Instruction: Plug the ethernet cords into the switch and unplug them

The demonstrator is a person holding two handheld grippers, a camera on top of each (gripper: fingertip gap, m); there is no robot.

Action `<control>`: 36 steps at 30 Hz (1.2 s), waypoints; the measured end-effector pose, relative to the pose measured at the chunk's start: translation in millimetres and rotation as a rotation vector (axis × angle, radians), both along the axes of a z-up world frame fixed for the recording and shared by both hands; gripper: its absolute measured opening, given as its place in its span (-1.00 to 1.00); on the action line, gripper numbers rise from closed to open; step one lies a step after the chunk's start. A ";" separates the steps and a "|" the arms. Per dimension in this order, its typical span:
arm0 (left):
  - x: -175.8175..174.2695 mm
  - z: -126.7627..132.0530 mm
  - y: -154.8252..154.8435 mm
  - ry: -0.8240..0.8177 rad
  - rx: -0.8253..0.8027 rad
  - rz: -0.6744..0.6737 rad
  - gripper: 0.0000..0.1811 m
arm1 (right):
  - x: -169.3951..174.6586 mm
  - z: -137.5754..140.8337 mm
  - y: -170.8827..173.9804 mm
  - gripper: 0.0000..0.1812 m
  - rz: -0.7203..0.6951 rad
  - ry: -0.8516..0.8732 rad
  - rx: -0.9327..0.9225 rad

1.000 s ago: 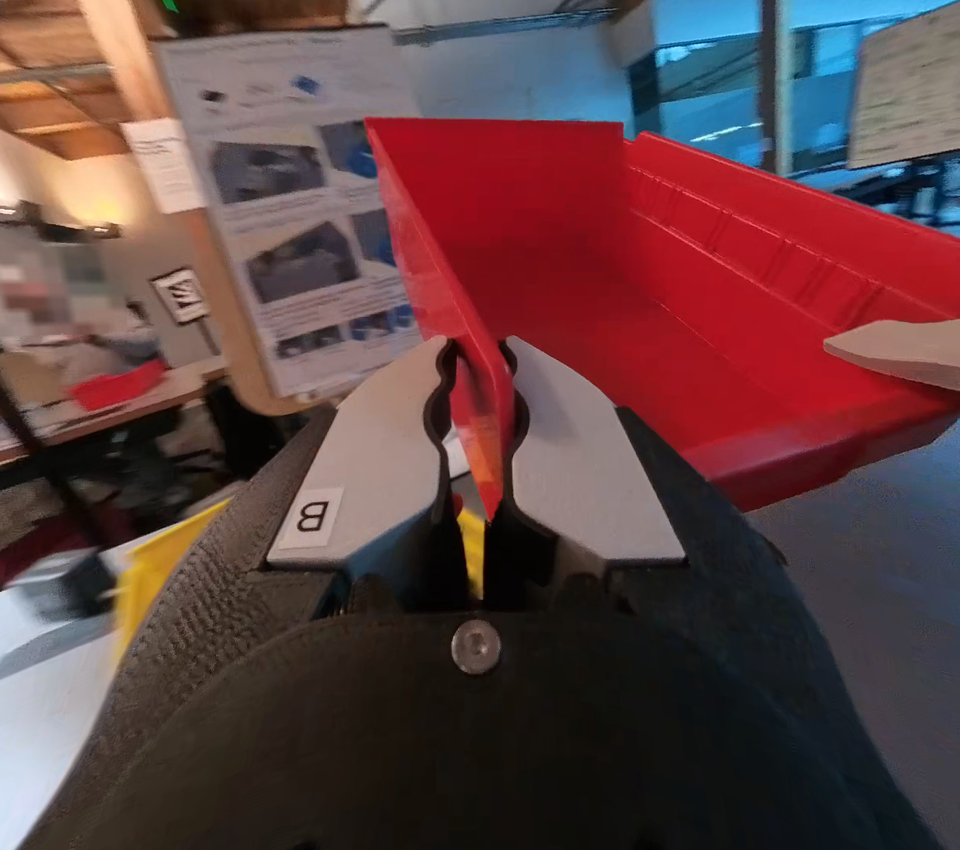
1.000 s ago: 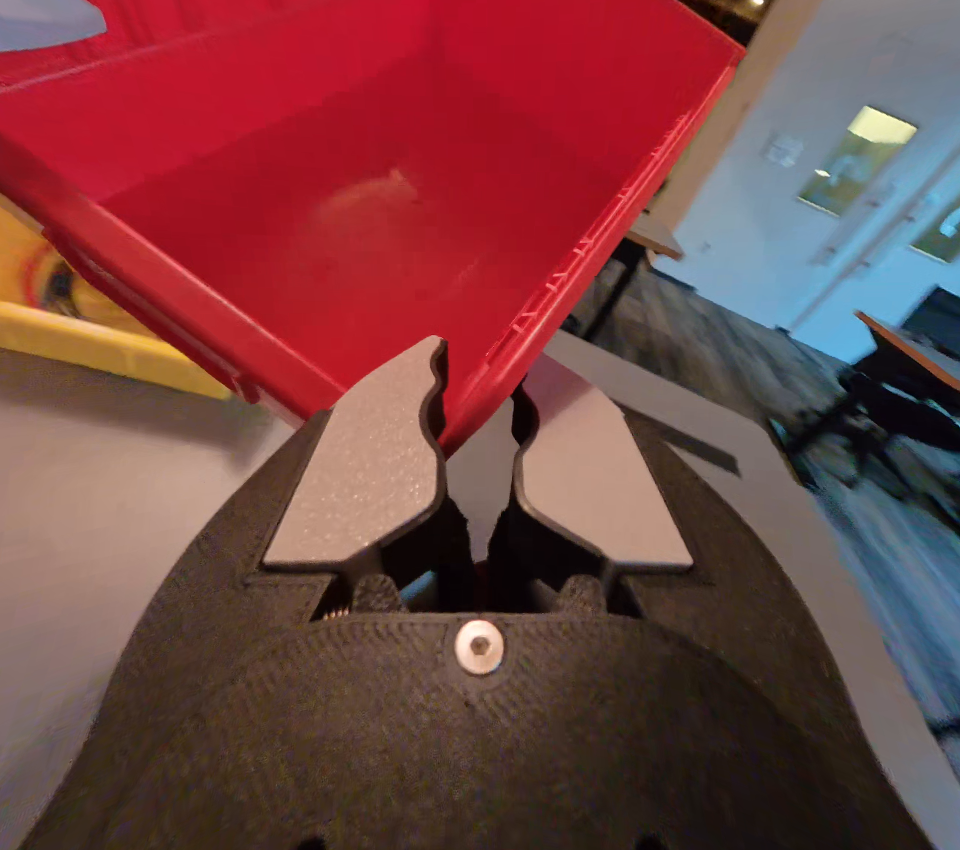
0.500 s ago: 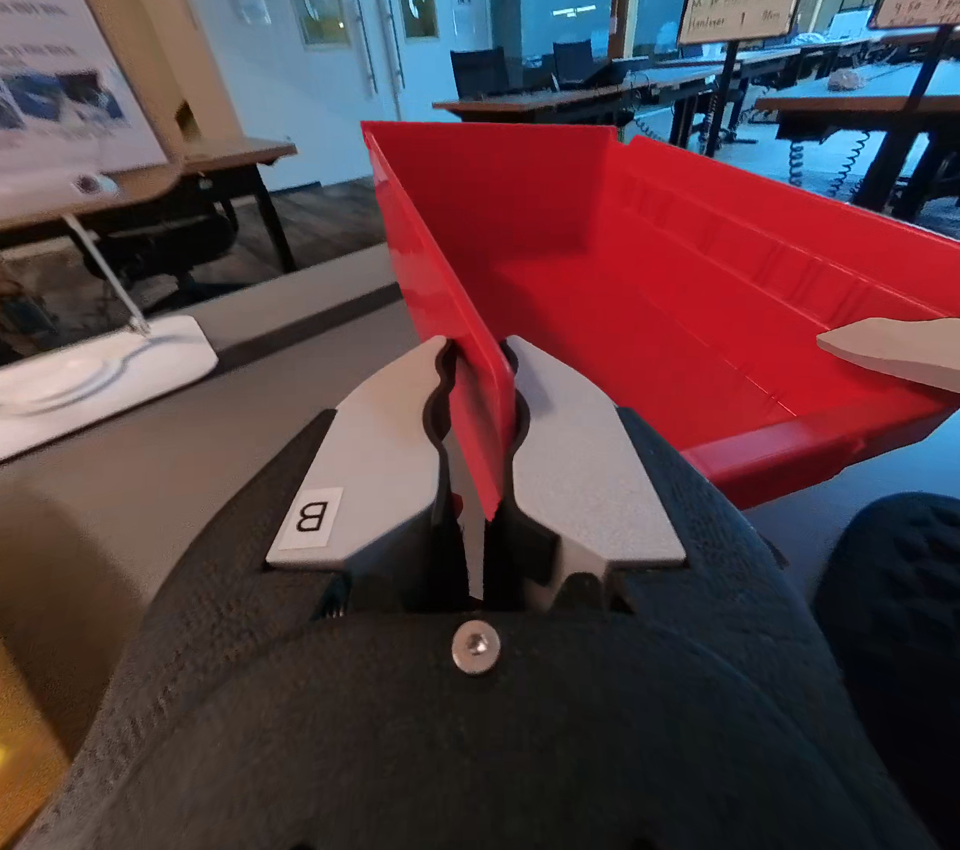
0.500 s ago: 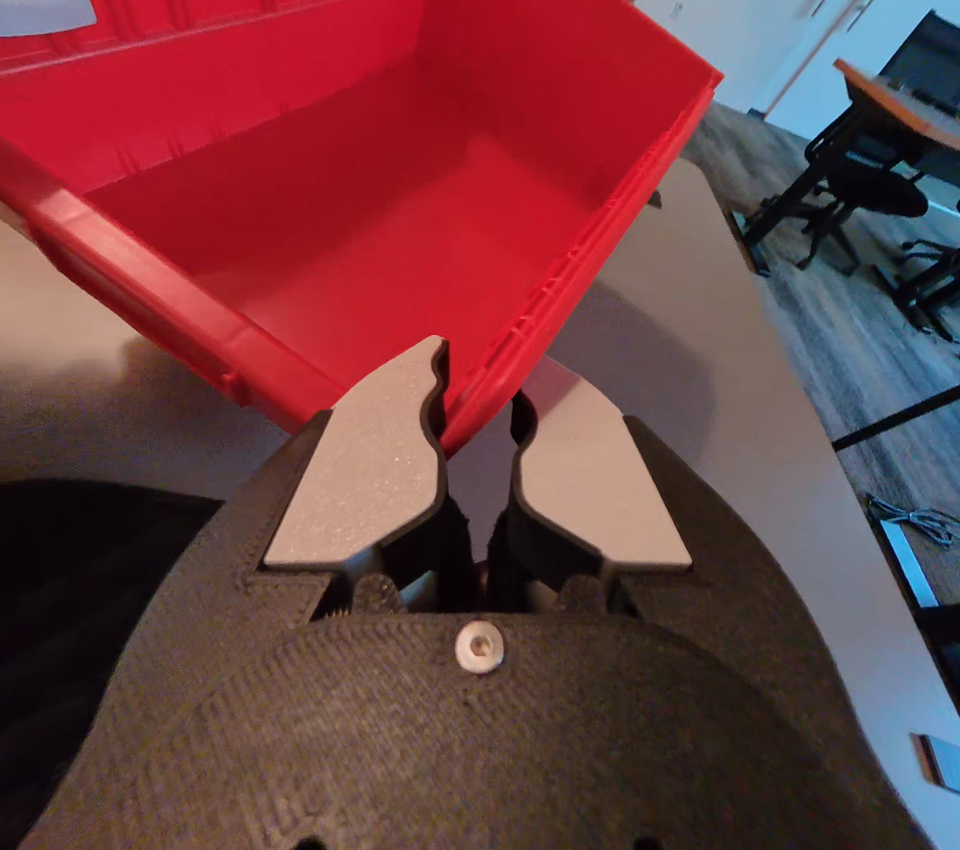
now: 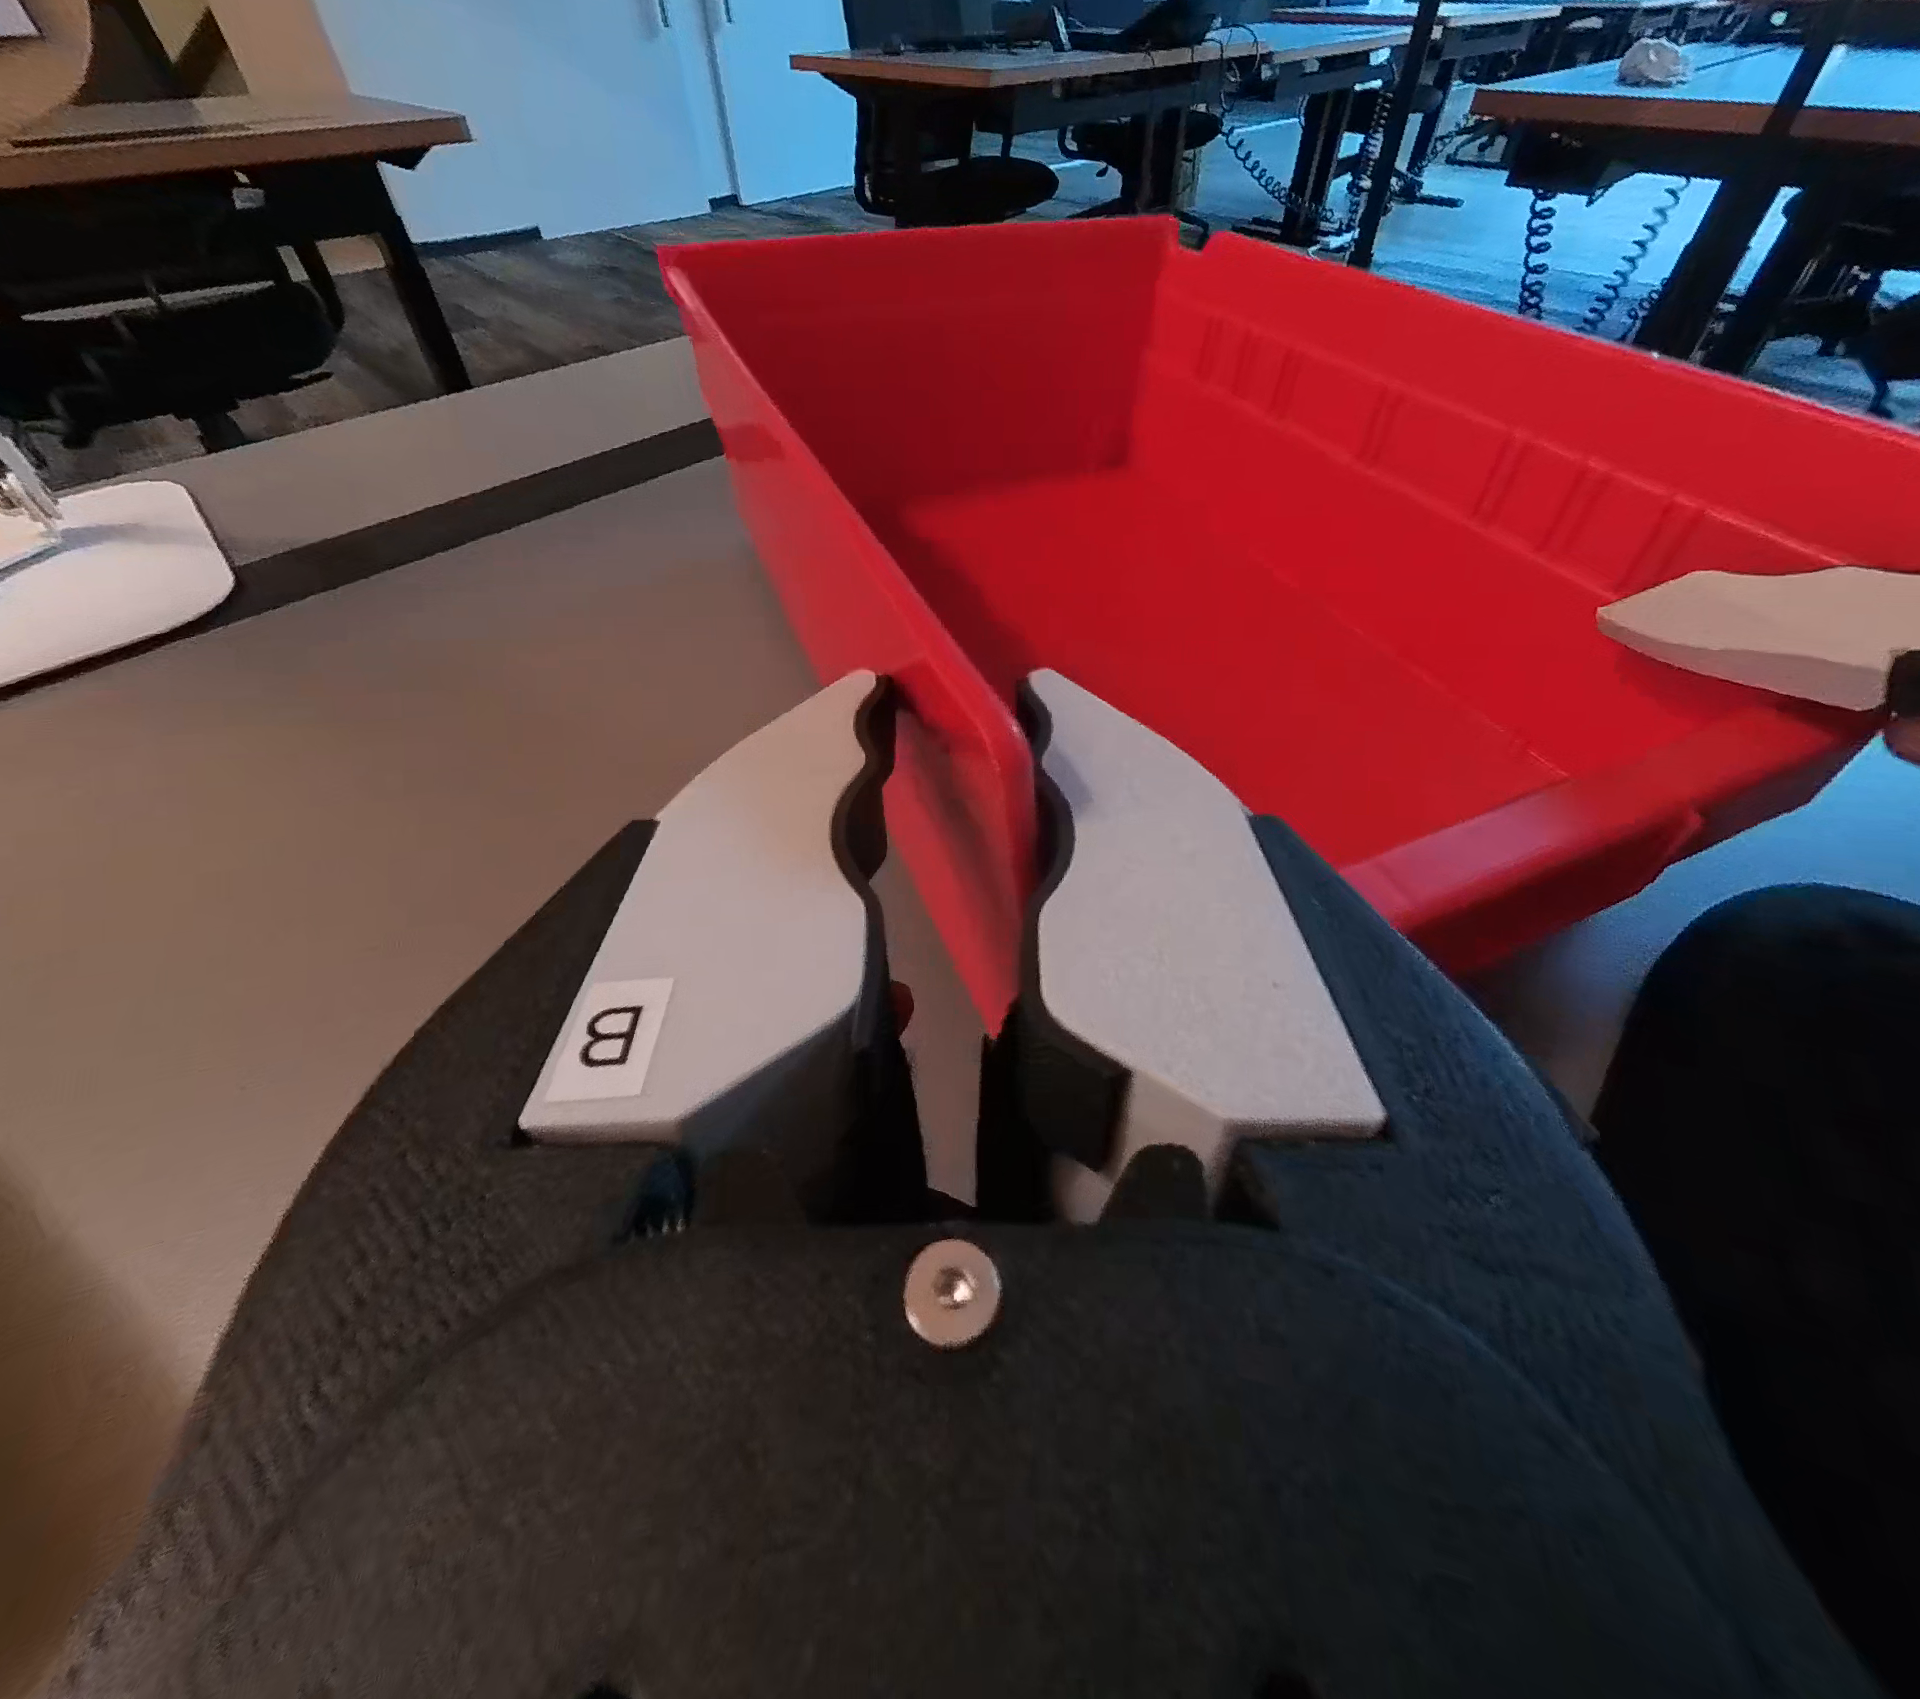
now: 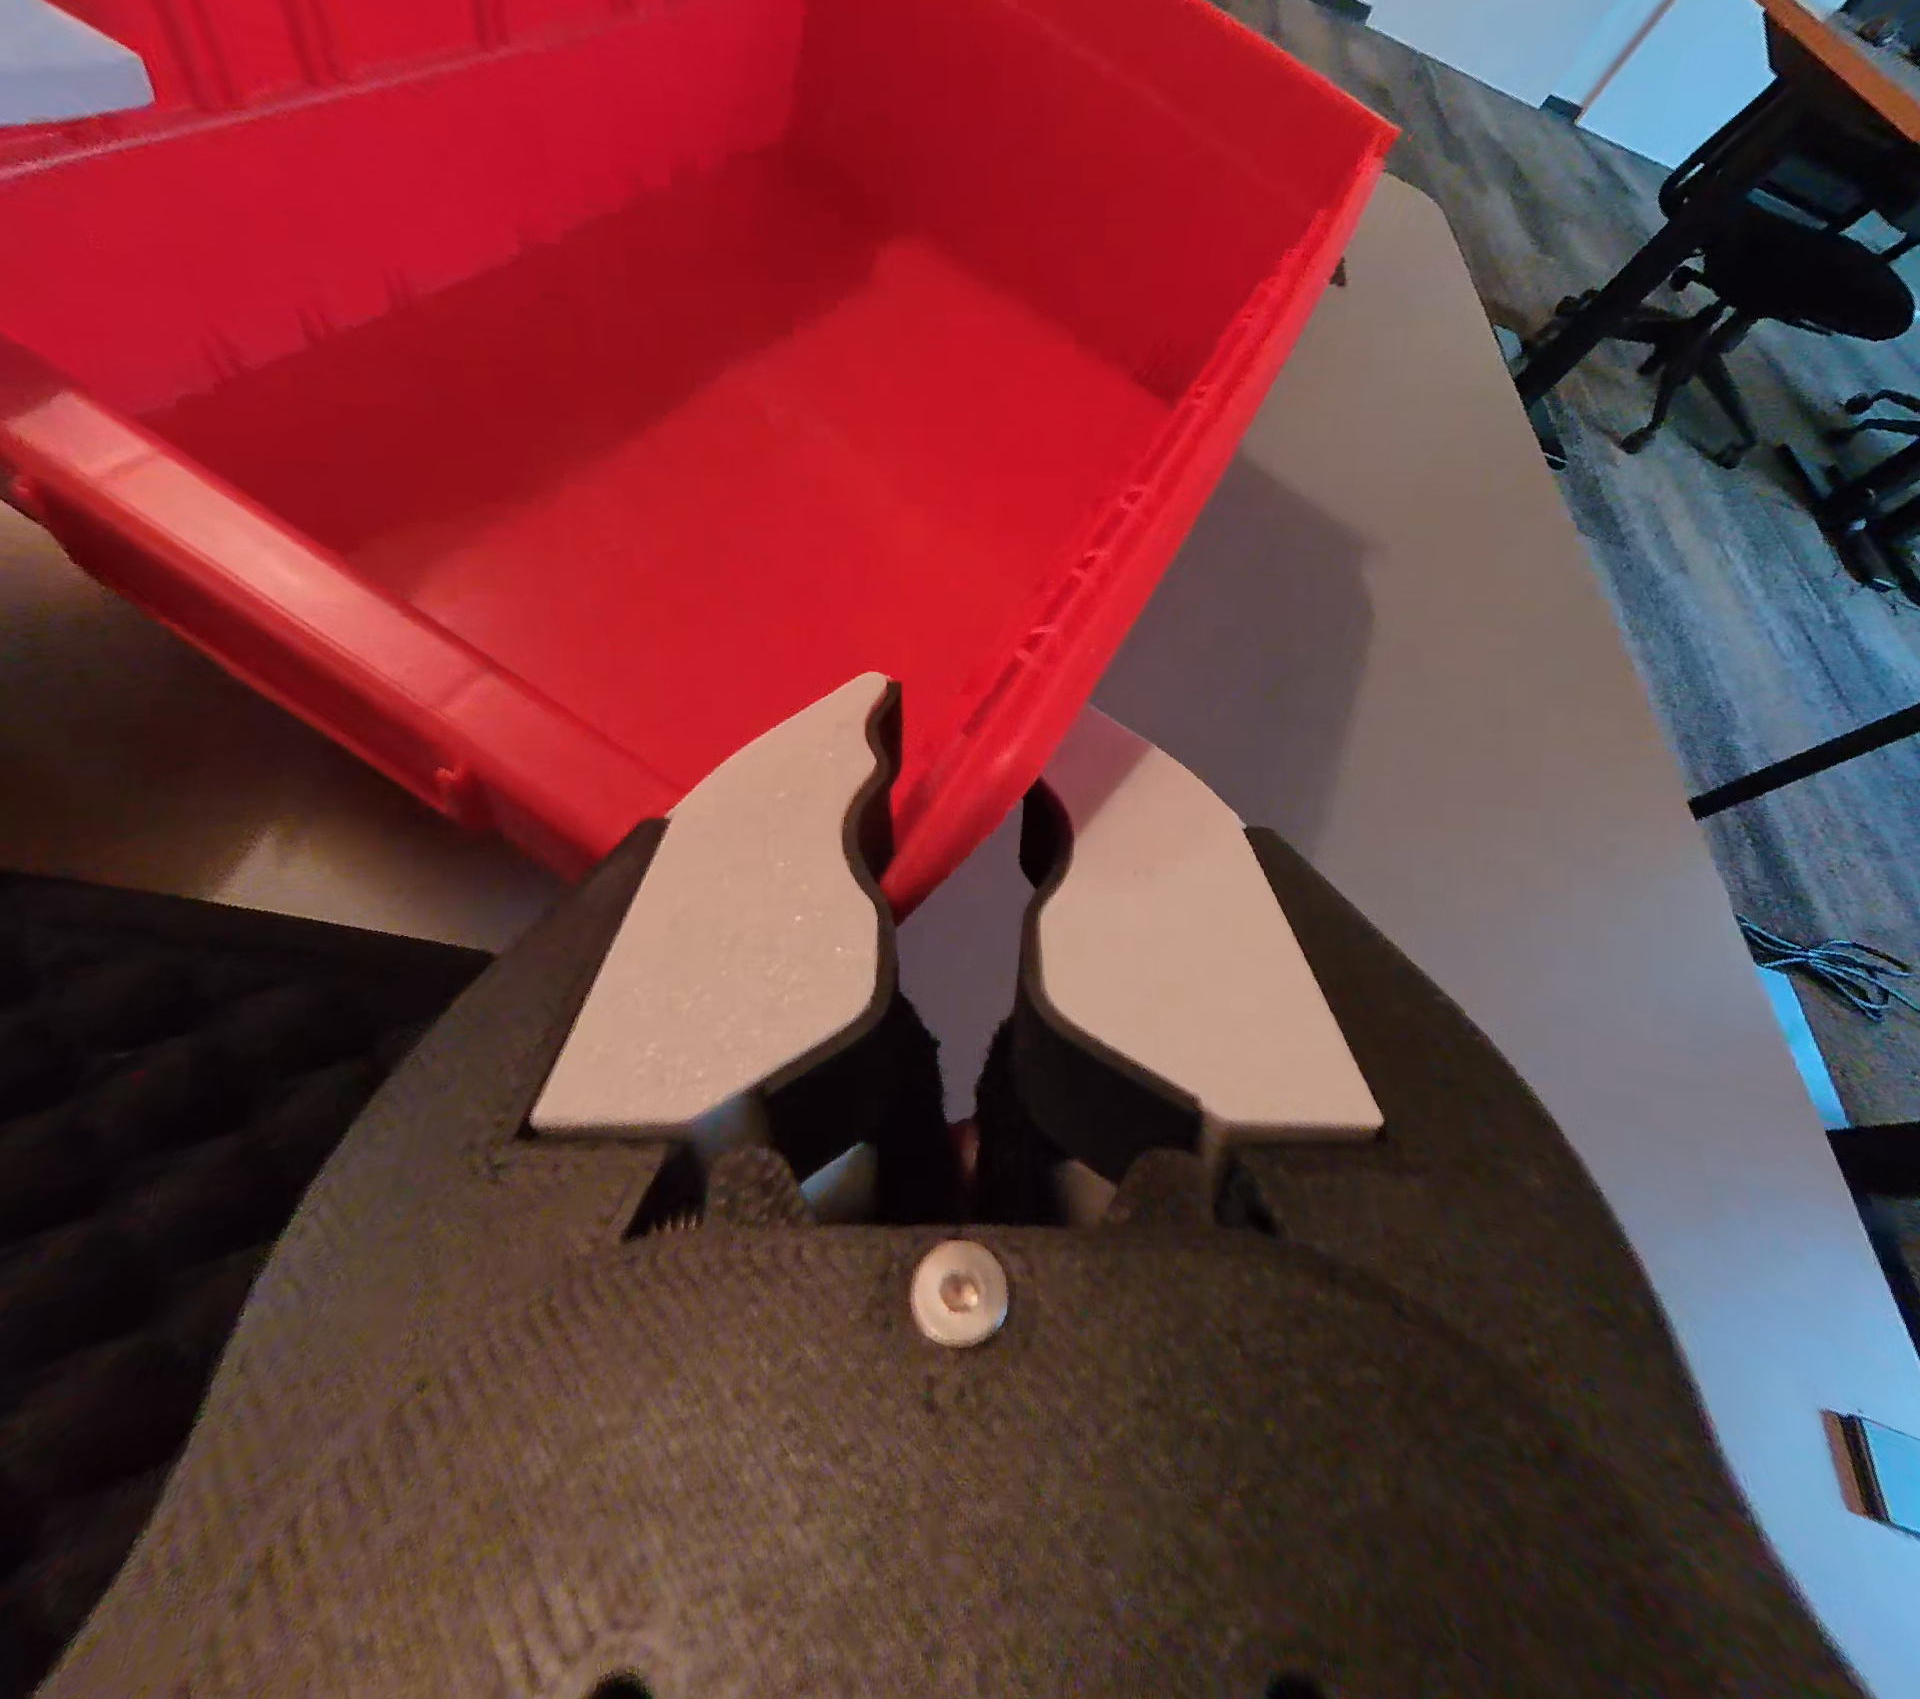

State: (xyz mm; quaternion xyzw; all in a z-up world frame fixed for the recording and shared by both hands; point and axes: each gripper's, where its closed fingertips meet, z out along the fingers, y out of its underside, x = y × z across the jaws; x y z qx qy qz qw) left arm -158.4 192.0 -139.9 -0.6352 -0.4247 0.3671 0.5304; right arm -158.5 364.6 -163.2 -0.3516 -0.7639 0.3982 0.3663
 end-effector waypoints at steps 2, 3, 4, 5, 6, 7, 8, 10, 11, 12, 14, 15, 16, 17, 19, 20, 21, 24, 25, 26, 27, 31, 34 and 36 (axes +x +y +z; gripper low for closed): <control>1.0 -1.7 2.0 -0.017 0.009 -0.026 -0.72 | -0.3 0.9 0.4 -0.76 0.013 0.001 -0.022; 1.7 -1.5 3.3 -0.024 0.024 -0.041 -0.70 | -0.1 1.0 0.0 -0.72 0.024 -0.005 -0.038; 2.7 -1.4 5.2 -0.035 0.043 -0.060 -0.64 | 0.7 1.8 -1.3 -0.68 0.040 -0.011 -0.056; 4.2 1.1 6.7 -0.032 0.060 -0.078 -0.50 | 1.7 4.6 -2.3 -0.58 0.055 -0.009 -0.078; 6.2 4.9 6.6 -0.025 0.070 -0.088 -0.36 | 2.1 9.8 -1.7 -0.49 0.060 0.005 -0.099; 9.0 10.4 5.1 -0.016 0.077 -0.096 -0.24 | 2.7 17.3 -0.3 -0.41 0.066 0.031 -0.120; 13.3 18.4 2.5 0.000 0.088 -0.104 -0.13 | 3.6 26.8 1.3 -0.32 0.075 0.072 -0.138; 27.8 39.1 -5.7 0.047 0.094 -0.133 0.00 | 9.2 51.0 1.3 -0.13 0.118 0.197 -0.162; 37.8 49.3 -11.7 0.069 0.072 -0.152 0.02 | 14.7 64.4 -1.4 -0.07 0.155 0.278 -0.170; 48.4 58.8 -20.3 0.094 0.034 -0.165 0.03 | 21.8 76.6 -5.6 -0.06 0.196 0.356 -0.172; 67.6 73.8 -48.8 0.139 -0.073 -0.155 0.03 | 37.5 93.8 -17.4 -0.04 0.273 0.464 -0.164; 75.8 76.6 -67.9 0.147 -0.144 -0.137 0.03 | 45.0 98.4 -25.1 -0.04 0.312 0.490 -0.158; 82.5 73.7 -90.2 0.130 -0.230 -0.111 0.03 | 52.1 100.0 -34.5 -0.04 0.360 0.498 -0.149; 88.3 66.0 -114.9 0.093 -0.322 -0.078 0.03 | 58.8 98.5 -45.4 -0.04 0.415 0.487 -0.136; 98.1 42.0 -166.2 -0.009 -0.480 -0.013 -0.01 | 70.7 83.6 -69.6 -0.08 0.546 0.404 -0.076; 102.0 26.6 -191.4 -0.076 -0.552 0.016 -0.03 | 73.6 70.4 -79.1 -0.17 0.587 0.324 -0.025; 104.8 11.6 -215.9 -0.146 -0.613 0.053 -0.03 | 74.6 56.4 -86.8 -0.21 0.611 0.233 0.027; 109.7 -23.5 -256.2 -0.298 -0.715 0.078 -0.09 | 69.7 24.2 -103.6 -0.25 0.648 0.083 0.176; 109.1 -30.8 -261.6 -0.325 -0.736 0.073 -0.11 | 66.3 17.5 -107.4 -0.29 0.657 0.080 0.226; 107.3 -35.6 -266.7 -0.345 -0.761 0.078 -0.13 | 62.2 10.6 -110.2 -0.32 0.664 0.076 0.277; 105.2 -39.0 -271.6 -0.362 -0.791 0.084 -0.16 | 57.6 3.5 -111.5 -0.33 0.665 0.067 0.334; 104.9 -55.7 -295.7 -0.479 -0.913 0.104 -0.34 | 42.1 -21.4 -107.5 -0.38 0.662 0.007 0.553; 110.9 -63.5 -305.9 -0.512 -0.919 0.072 -0.60 | 35.6 -32.8 -99.5 -0.51 0.663 -0.005 0.725; 115.3 -62.4 -317.9 -0.491 -0.938 0.094 -0.60 | 37.5 -38.8 -95.1 -0.66 0.668 -0.041 0.793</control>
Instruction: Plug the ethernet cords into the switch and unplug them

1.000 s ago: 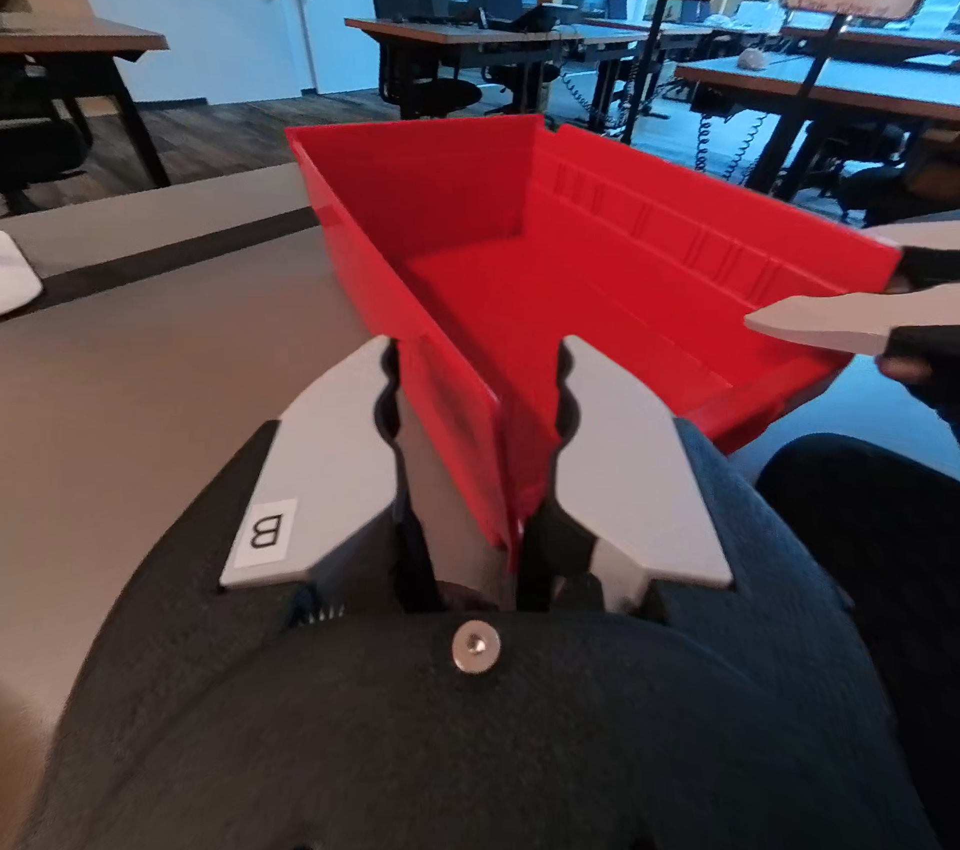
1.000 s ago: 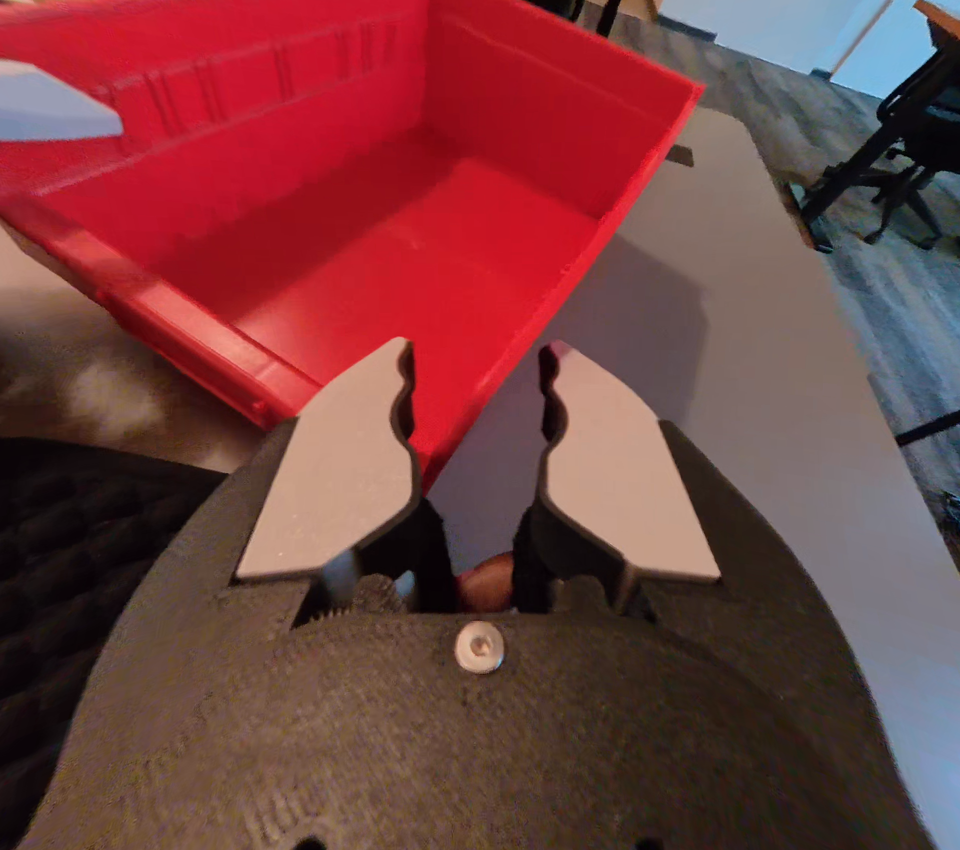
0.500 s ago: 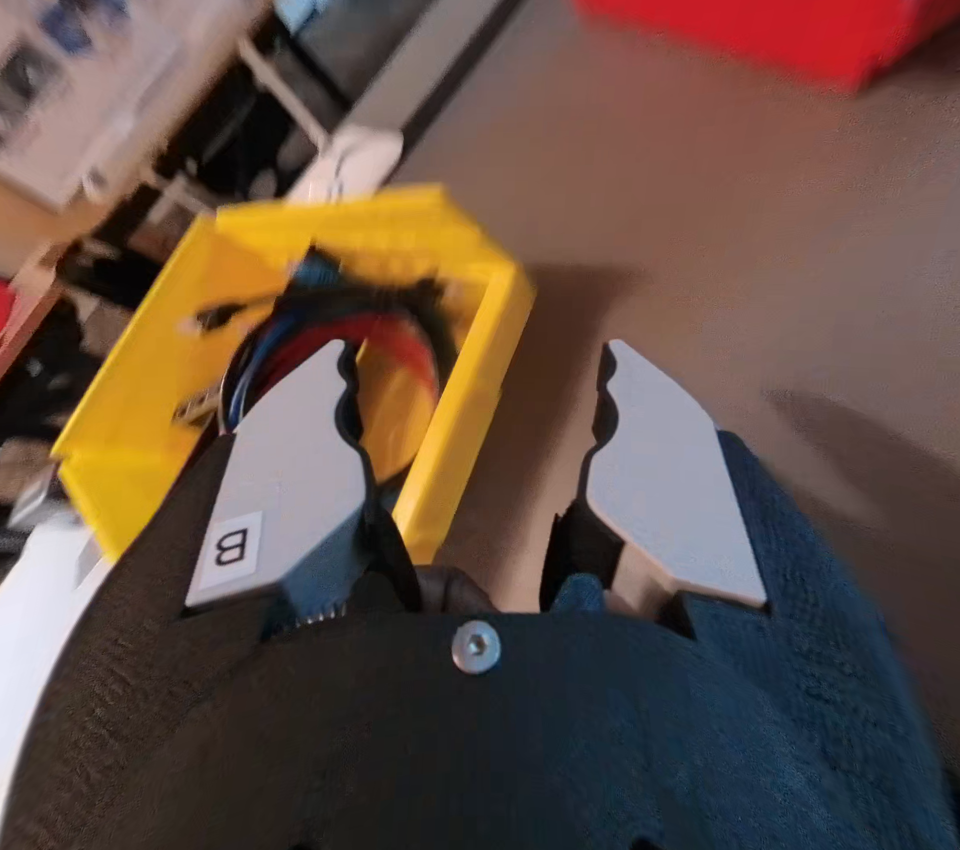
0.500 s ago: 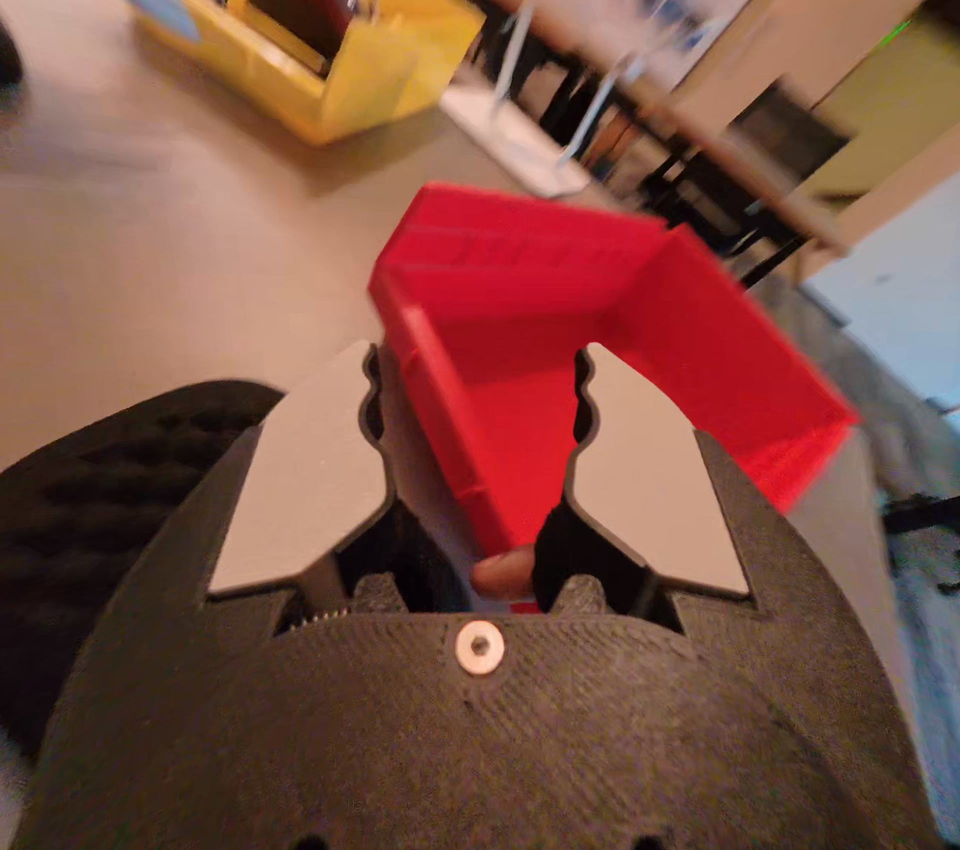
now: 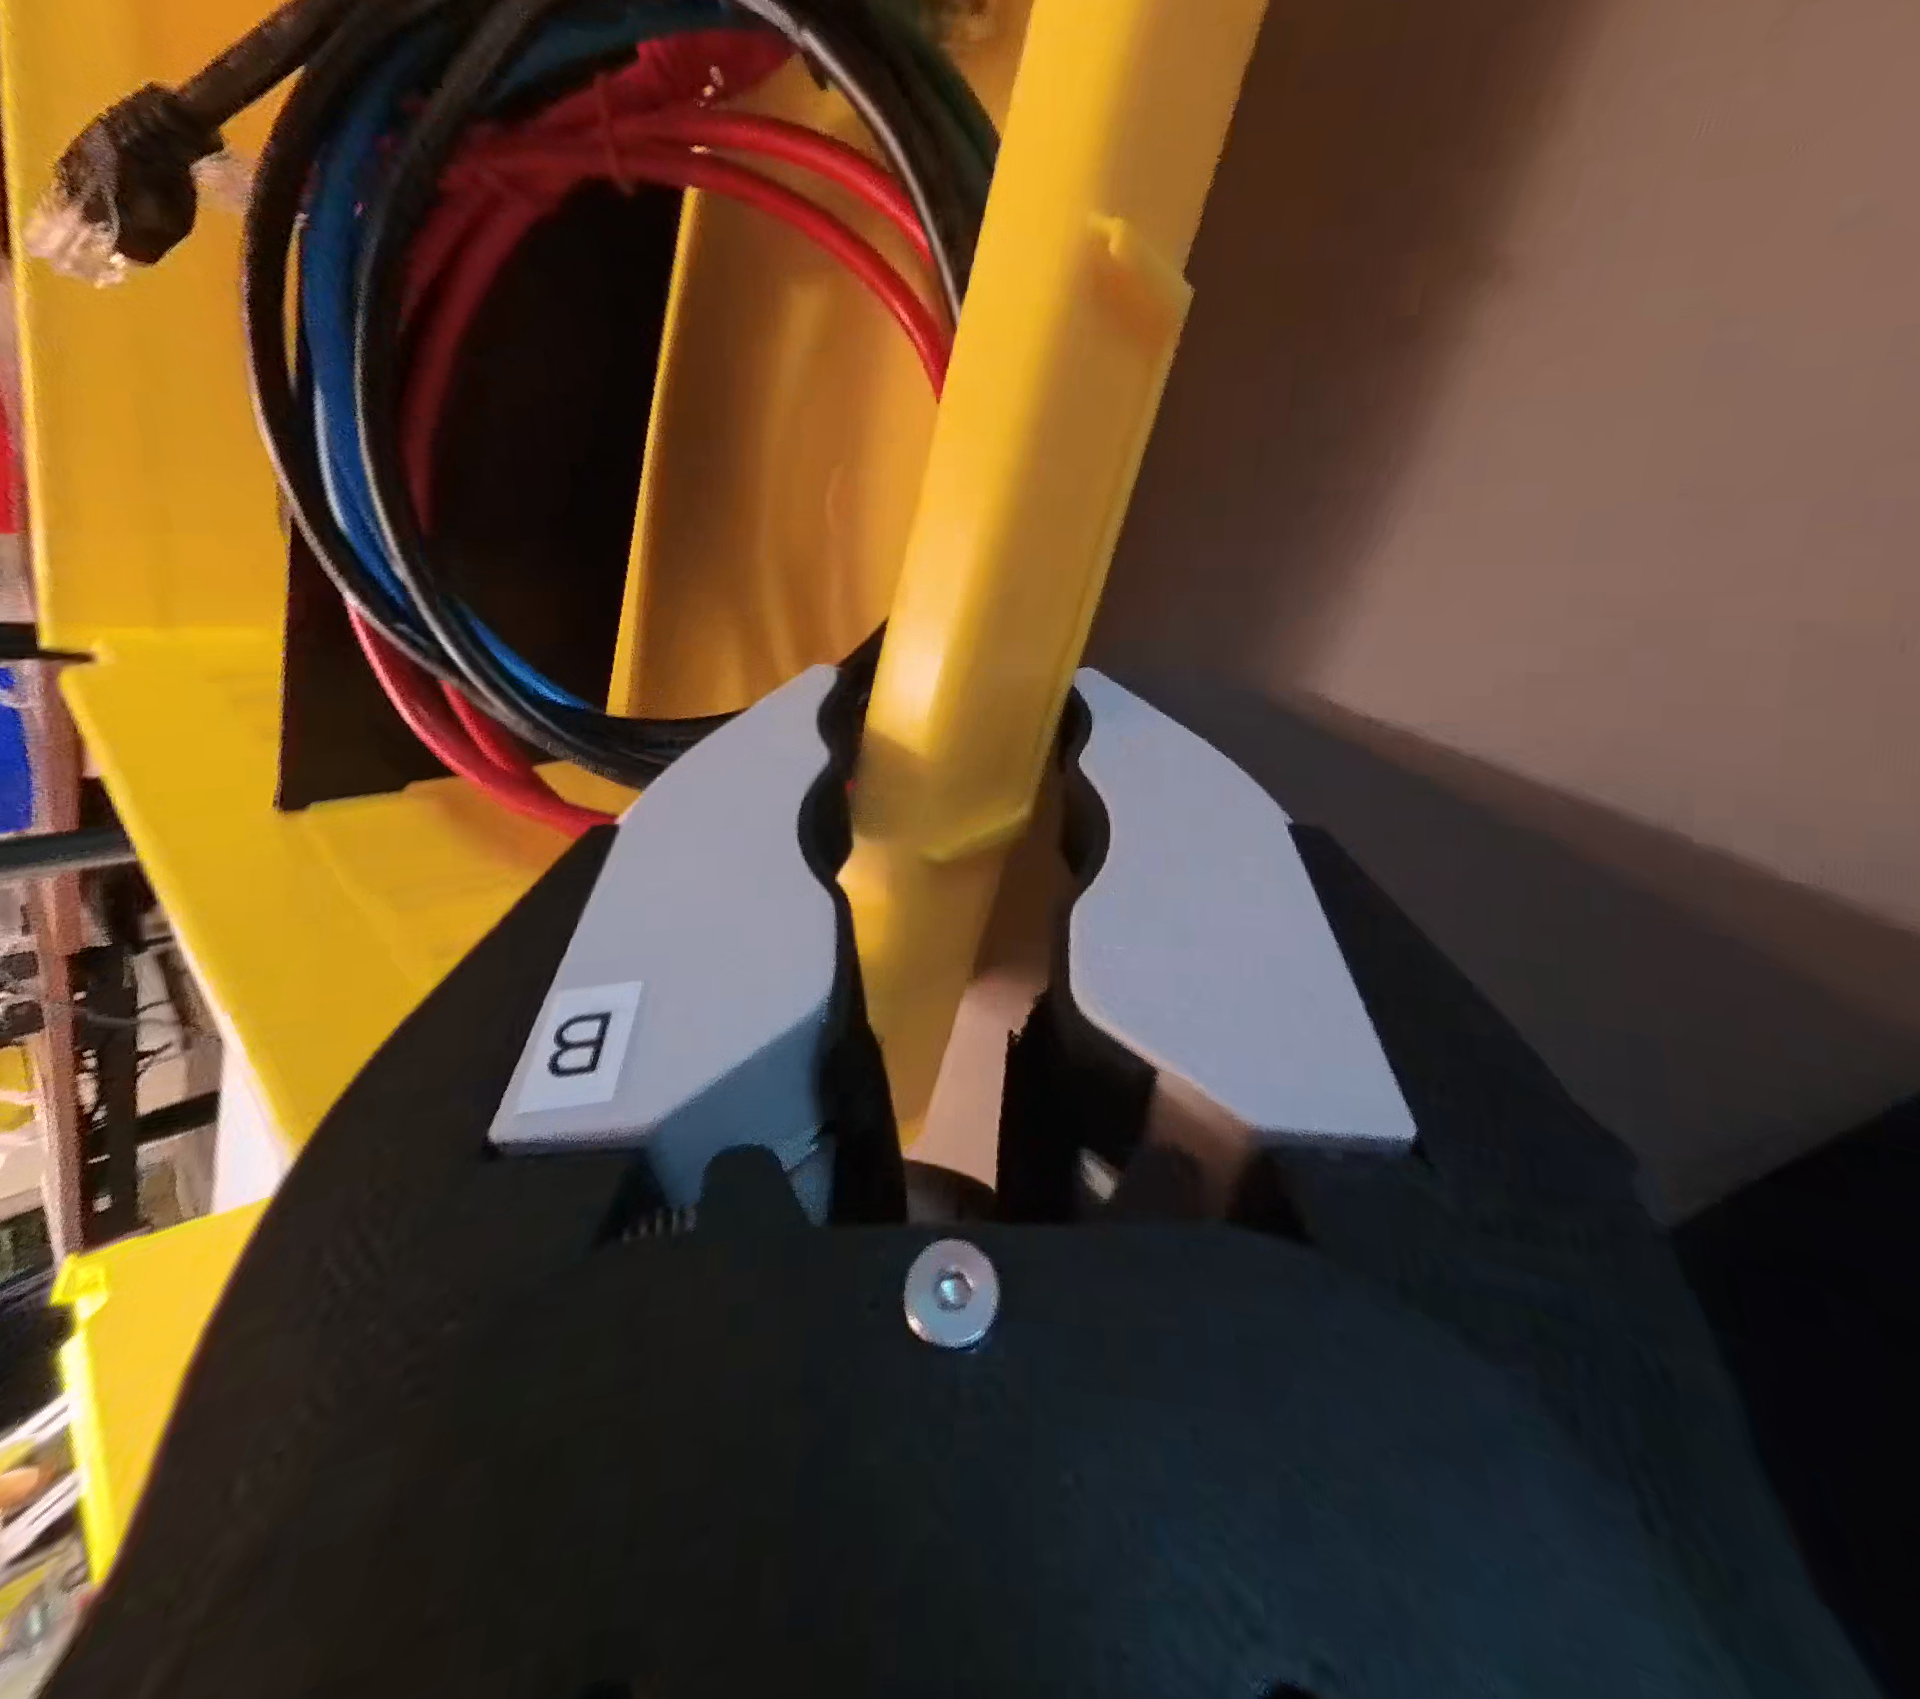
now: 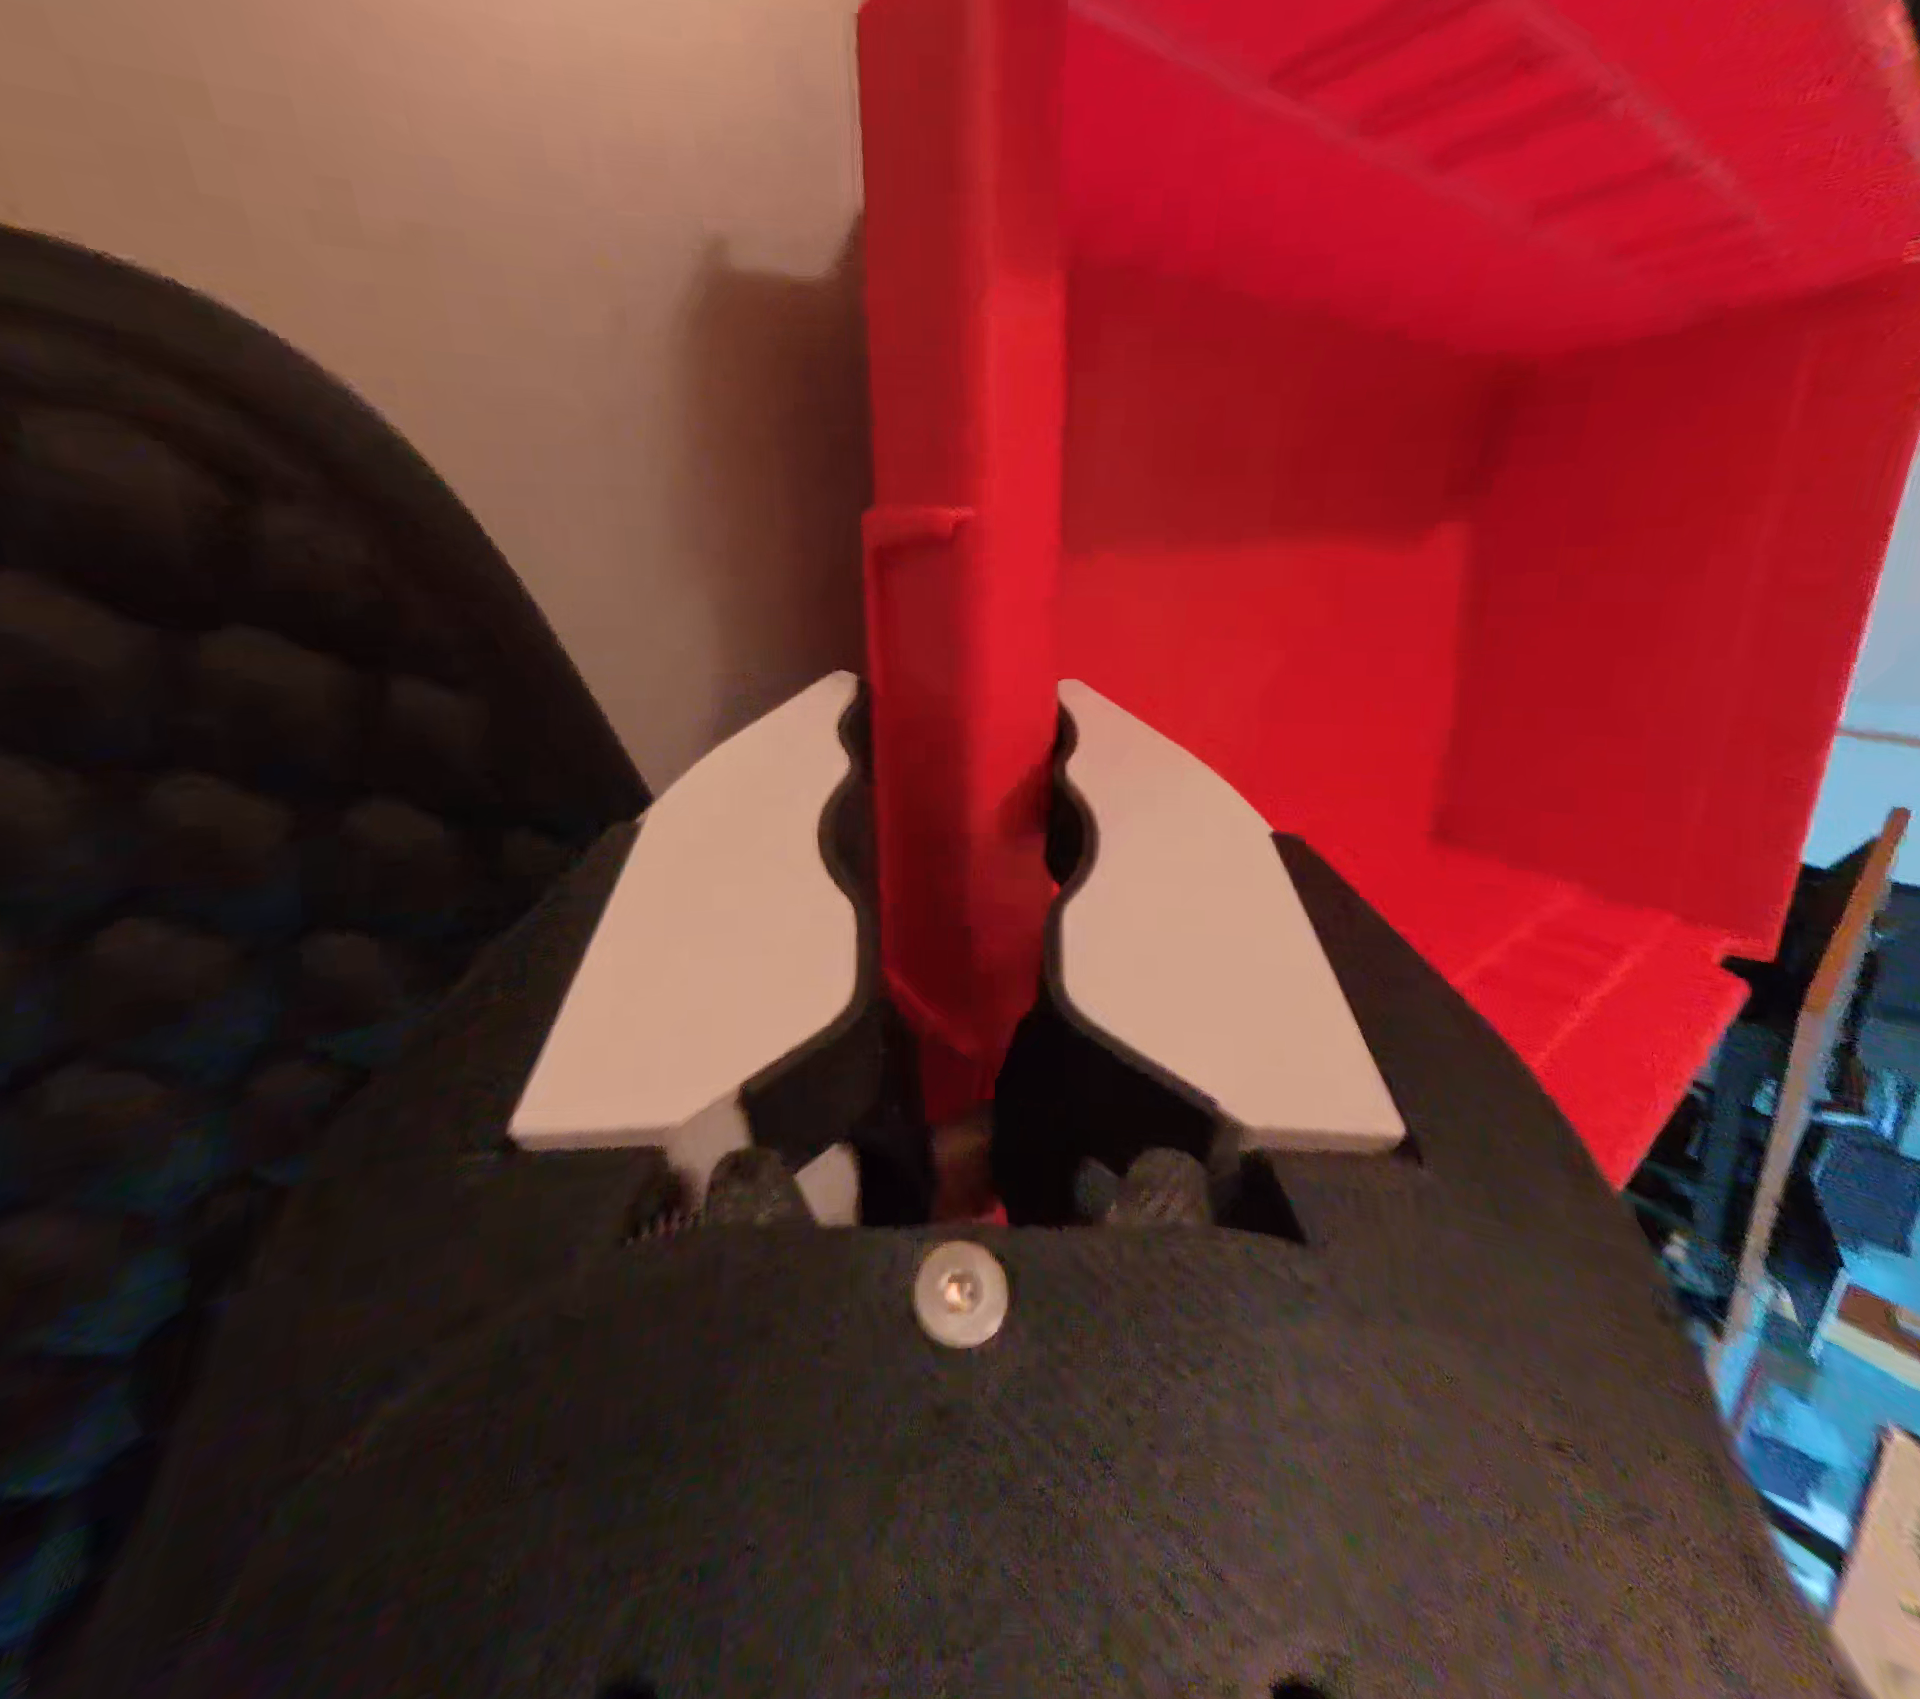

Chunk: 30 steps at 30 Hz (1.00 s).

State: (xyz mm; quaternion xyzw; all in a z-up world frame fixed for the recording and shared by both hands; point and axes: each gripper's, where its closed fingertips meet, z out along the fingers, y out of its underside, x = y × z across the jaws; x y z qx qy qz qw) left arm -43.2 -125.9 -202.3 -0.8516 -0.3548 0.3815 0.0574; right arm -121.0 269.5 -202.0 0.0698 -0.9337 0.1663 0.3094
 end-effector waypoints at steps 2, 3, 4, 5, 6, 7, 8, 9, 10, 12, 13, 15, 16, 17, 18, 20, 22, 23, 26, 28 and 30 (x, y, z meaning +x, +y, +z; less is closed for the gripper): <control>8.3 1.1 -14.1 0.018 -0.014 0.015 -0.59 | -0.6 -0.2 5.3 -0.66 -0.017 -0.005 0.040; 13.7 1.5 -21.0 0.022 -0.020 0.021 -0.59 | -0.9 -0.3 8.3 -0.66 -0.020 -0.014 0.050; 19.8 1.7 -27.6 0.024 -0.025 0.025 -0.59 | -1.5 -0.5 11.8 -0.66 -0.025 -0.022 0.054; 26.4 2.0 -33.4 0.023 -0.030 0.027 -0.58 | -2.5 -0.6 15.8 -0.66 -0.031 -0.028 0.057; 33.5 2.1 -39.1 0.020 -0.033 0.033 -0.58 | -3.3 -0.5 20.2 -0.66 -0.038 -0.034 0.061; 40.7 2.1 -44.6 0.018 -0.035 0.042 -0.58 | -3.9 -0.5 25.0 -0.66 -0.047 -0.040 0.064; 47.8 2.2 -49.8 0.018 -0.037 0.051 -0.59 | -4.6 -0.6 30.0 -0.65 -0.056 -0.044 0.070; 54.8 2.3 -55.0 0.018 -0.040 0.063 -0.58 | -5.3 -0.7 34.7 -0.66 -0.063 -0.045 0.074; 61.3 2.6 -60.2 0.019 -0.044 0.074 -0.59 | -6.0 -0.7 39.1 -0.65 -0.071 -0.046 0.073; 73.6 3.0 -70.2 0.025 -0.057 0.088 -0.59 | -7.7 -0.5 48.1 -0.65 -0.085 -0.045 0.070; 80.1 3.1 -75.7 0.025 -0.064 0.095 -0.60 | -8.7 -0.5 52.9 -0.65 -0.091 -0.041 0.071; 94.5 3.2 -87.5 0.012 -0.073 0.113 -0.60 | -10.3 -0.4 63.6 -0.65 -0.103 -0.036 0.075; 102.2 3.1 -93.3 0.001 -0.076 0.122 -0.60 | -10.8 -0.4 69.3 -0.65 -0.108 -0.034 0.078; 110.1 3.0 -99.2 -0.012 -0.081 0.129 -0.60 | -11.5 -0.4 75.2 -0.65 -0.111 -0.031 0.080; 118.0 2.8 -104.9 -0.026 -0.087 0.133 -0.60 | -12.2 -0.4 81.4 -0.65 -0.115 -0.029 0.081; 133.8 2.7 -116.0 -0.049 -0.096 0.139 -0.61 | -13.1 -0.4 95.3 -0.65 -0.123 -0.025 0.087; 149.5 2.7 -125.3 -0.069 -0.103 0.136 -0.61 | -12.7 -0.4 111.1 -0.66 -0.135 -0.028 0.097; 157.7 2.7 -129.7 -0.081 -0.108 0.134 -0.61 | -12.2 -0.5 119.5 -0.66 -0.145 -0.032 0.103; 183.8 2.5 -141.9 -0.122 -0.123 0.135 -0.61 | -9.2 -0.7 142.7 -0.65 -0.168 -0.037 0.122; 201.0 2.3 -147.4 -0.150 -0.129 0.134 -0.62 | -5.5 -0.8 154.5 -0.65 -0.172 -0.041 0.129; 217.0 2.3 -150.6 -0.172 -0.138 0.124 -0.62 | -1.3 -0.8 165.1 -0.66 -0.176 -0.048 0.139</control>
